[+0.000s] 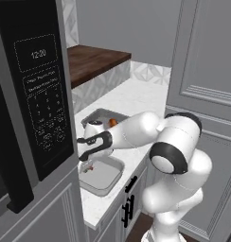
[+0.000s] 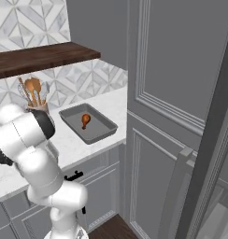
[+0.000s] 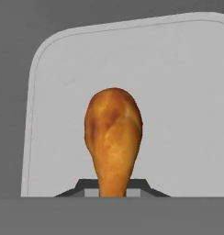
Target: Place one lemon wedge and one chicken drumstick in each tupperware on the nearby counter, to pack two identical lunches.
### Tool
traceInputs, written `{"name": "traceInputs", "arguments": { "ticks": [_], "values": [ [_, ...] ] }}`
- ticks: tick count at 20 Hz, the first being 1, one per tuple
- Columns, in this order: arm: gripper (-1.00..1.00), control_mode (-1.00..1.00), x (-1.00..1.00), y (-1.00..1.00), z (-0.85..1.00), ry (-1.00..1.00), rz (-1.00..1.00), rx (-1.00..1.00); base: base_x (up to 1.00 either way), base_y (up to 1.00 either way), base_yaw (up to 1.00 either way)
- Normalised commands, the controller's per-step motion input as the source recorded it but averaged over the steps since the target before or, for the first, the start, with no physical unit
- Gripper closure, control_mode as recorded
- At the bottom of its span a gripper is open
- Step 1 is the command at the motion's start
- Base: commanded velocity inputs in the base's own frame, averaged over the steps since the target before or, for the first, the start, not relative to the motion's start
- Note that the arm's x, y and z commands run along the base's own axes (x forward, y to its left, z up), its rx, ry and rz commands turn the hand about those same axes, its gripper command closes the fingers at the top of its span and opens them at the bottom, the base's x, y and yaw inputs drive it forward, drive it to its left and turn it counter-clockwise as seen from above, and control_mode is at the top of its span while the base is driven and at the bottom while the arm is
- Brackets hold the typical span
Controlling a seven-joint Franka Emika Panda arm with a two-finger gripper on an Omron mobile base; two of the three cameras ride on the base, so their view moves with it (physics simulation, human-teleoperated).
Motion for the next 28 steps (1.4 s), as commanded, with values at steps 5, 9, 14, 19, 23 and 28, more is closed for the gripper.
{"name": "traceInputs", "arguments": {
  "ticks": [5,9,14,19,23,28],
  "values": [
    [-1.0,-1.0,0.17,0.03,-0.02,-0.03,0.0,-0.01,0.0,0.0,0.0],
    [-1.0,-1.0,0.0,0.0,0.2,-0.05,0.0,0.0,0.0,0.0,0.0],
    [-1.0,-1.0,-0.11,0.0,0.58,-0.07,-0.03,0.0,0.0,0.0,0.0],
    [-1.0,-1.0,-0.45,-0.6,0.82,-0.23,-0.15,0.0,0.0,0.0,0.0],
    [-1.0,-1.0,-0.5,-1.0,0.74,-0.18,-0.18,0.0,0.0,0.0,0.0],
    [-1.0,-1.0,-0.56,-1.0,0.84,-0.07,-0.26,0.05,0.0,0.0,0.0]
  ]
}}
